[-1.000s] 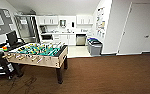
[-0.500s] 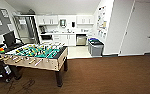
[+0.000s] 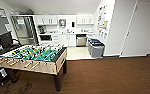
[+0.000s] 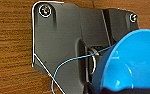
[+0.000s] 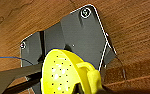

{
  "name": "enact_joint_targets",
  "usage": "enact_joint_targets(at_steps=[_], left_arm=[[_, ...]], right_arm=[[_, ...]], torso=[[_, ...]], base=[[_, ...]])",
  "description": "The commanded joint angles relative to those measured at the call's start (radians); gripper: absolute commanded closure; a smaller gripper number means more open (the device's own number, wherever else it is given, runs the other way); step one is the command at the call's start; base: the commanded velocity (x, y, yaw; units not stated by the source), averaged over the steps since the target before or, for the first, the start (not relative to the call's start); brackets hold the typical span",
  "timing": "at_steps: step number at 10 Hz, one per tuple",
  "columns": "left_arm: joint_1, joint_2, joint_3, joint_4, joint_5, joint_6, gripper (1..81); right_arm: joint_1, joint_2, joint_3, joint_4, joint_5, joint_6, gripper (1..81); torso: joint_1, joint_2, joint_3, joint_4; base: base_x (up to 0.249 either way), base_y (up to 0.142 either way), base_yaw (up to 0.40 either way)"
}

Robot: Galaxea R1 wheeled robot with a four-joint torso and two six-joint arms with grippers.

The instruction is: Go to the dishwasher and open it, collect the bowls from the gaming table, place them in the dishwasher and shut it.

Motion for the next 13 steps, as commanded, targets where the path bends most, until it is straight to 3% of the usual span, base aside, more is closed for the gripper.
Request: enact_joint_targets(at_steps=[1,13], left_arm=[[-0.045,-0.014,0.007,0.004,0.06,0.004,81.1],[-0.045,-0.016,0.005,0.004,0.06,0.004,81.1]], right_arm=[[0.033,-0.029,0.002,-0.014,-0.053,-0.004,81.1],[0.033,-0.027,0.0,-0.014,-0.053,-0.004,81.1]], torso=[[0.0,0.0,0.0,0.0],[0.0,0.0,0.0,0.0]], base=[[0.209,-0.073,0.0],[0.209,-0.074,0.0]])
